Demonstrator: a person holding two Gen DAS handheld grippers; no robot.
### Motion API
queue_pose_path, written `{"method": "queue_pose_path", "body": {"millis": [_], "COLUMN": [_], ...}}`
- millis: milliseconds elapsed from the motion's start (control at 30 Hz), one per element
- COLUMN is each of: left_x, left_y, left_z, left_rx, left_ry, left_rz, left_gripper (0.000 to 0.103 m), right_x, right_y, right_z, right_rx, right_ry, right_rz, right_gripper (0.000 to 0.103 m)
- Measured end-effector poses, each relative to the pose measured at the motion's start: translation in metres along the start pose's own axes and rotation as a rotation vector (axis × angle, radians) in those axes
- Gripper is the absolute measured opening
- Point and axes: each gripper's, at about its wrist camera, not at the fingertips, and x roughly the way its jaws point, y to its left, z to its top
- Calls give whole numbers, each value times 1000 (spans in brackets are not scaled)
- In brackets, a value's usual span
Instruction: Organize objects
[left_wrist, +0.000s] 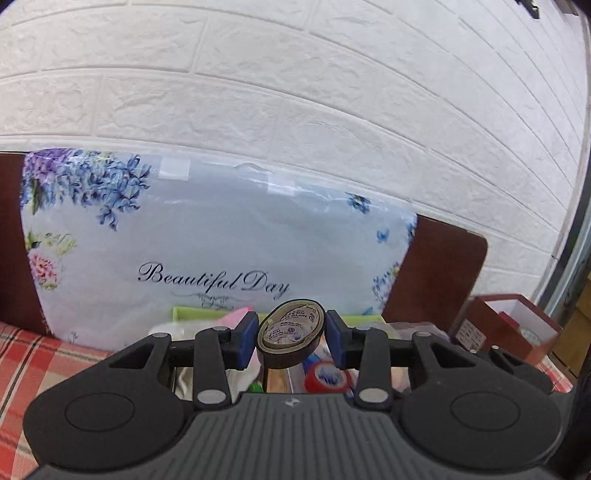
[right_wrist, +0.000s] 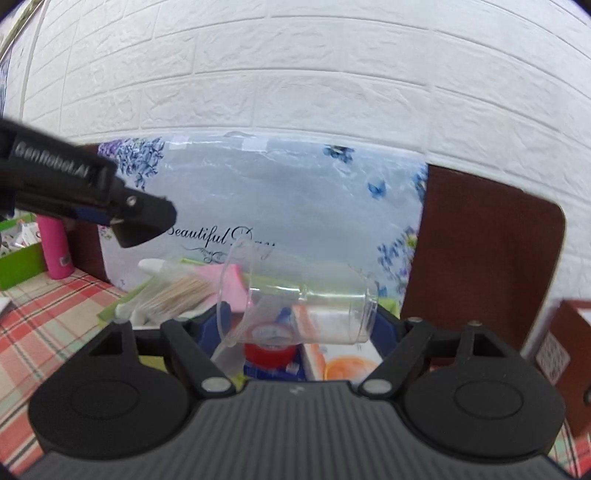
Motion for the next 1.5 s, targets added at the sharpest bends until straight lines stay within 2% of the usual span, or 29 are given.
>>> {"method": "queue_pose_path", "body": {"millis": [167, 200, 233, 300, 333, 400, 500, 733, 800, 933, 1133, 1267, 1500], "left_x": [33, 40, 47, 57, 59, 59, 55, 40, 26, -9, -71, -97, -124], "left_y": [9, 11, 13, 16, 16, 18, 24, 32, 25, 5, -21, -46, -63], "left_z": [10, 9, 6, -4, -12, -25, -39, -40, -38, -37, -57, -83, -123], "left_rx": [2, 4, 11, 32, 51, 101, 123, 70, 80, 78, 11, 87, 73], "left_ry": [-7, -9, -6, 8, 6, 1, 2, 5, -20, -59, -59, -4, 95], "left_rz": [7, 7, 0, 23, 62, 99, 73, 96, 111, 167, 189, 277, 339], "left_gripper": [41, 45, 63, 88, 90, 90, 90, 90, 91, 103, 103, 103, 103], "right_x": [47, 57, 65, 79, 81, 75, 62, 40, 30, -6, -73, -118, -168], "right_y": [8, 9, 10, 13, 15, 16, 15, 7, 5, 1, 0, 1, 3], "right_z": [12, 12, 10, 3, -3, -14, -27, -36, -33, -25, -25, -41, -68], "right_rx": [-39, -42, -50, -87, -106, -136, -165, -121, -105, -67, 30, 74, 109], "right_ry": [2, 7, 11, 51, 69, 43, 16, 34, 43, 50, 93, 112, 140], "right_rz": [-37, -41, -40, -21, -19, -30, -59, -69, -62, -48, -42, -31, -62], "right_gripper": [80, 81, 83, 101, 102, 103, 103, 103, 103, 103, 103, 103, 103]}}
